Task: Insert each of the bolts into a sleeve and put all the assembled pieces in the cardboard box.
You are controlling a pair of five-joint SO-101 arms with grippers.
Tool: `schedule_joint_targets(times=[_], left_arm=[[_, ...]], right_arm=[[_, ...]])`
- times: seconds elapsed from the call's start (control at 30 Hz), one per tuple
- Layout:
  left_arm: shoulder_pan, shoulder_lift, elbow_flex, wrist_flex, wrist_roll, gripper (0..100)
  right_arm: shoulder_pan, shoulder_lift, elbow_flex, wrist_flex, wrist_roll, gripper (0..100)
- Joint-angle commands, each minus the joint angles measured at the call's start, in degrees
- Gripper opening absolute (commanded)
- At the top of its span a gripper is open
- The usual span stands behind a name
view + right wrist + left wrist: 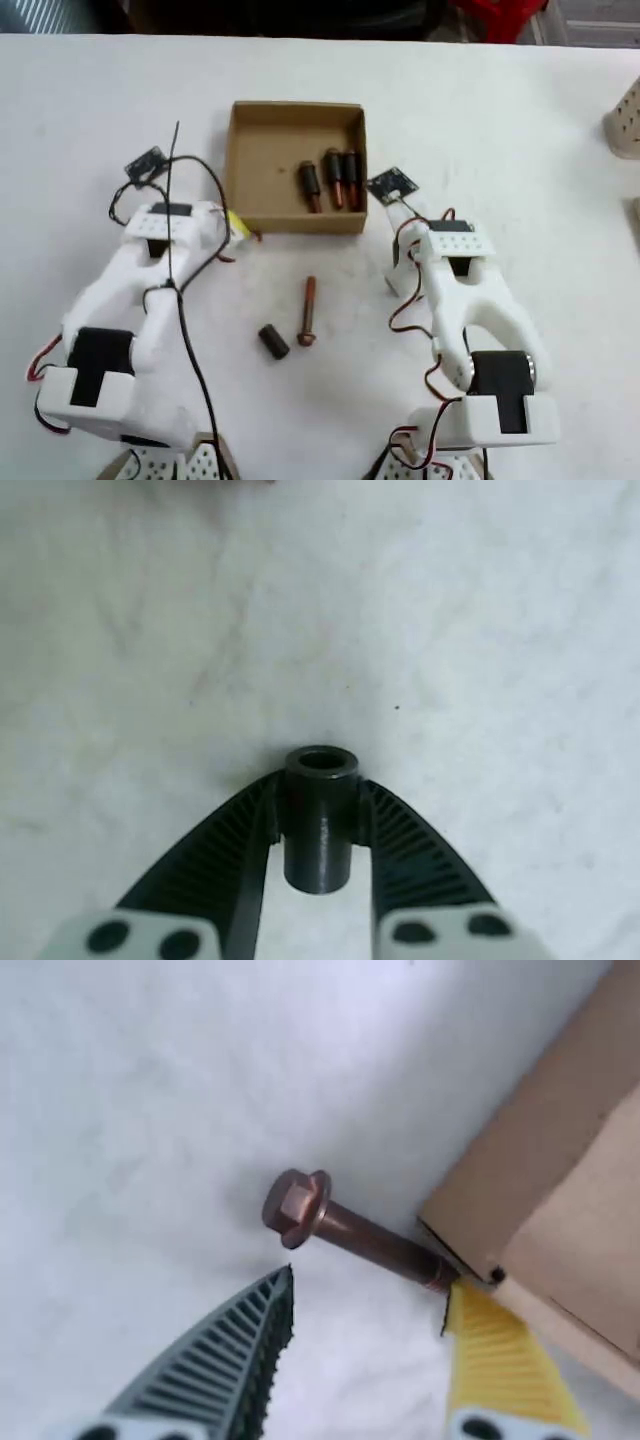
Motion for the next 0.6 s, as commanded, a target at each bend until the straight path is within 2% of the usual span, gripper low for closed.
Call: schedule_joint_targets(times=[0.0, 0.13, 0.57], left_arm=[[-3.2, -1.5, -1.9, -0.4, 0.8, 25], [-5.6, -1.5, -1.9, -0.4, 3.4, 26], [-10.0, -1.5, -0.5, -0.5, 3.3, 25]], right_arm=[[0.4, -0.5, -0.4, -0.4, 0.8, 1.7], [0.4, -0.5, -0.4, -0.4, 0.8, 1.7], [0.4, -0.5, -0.4, -0.4, 0.8, 1.7]])
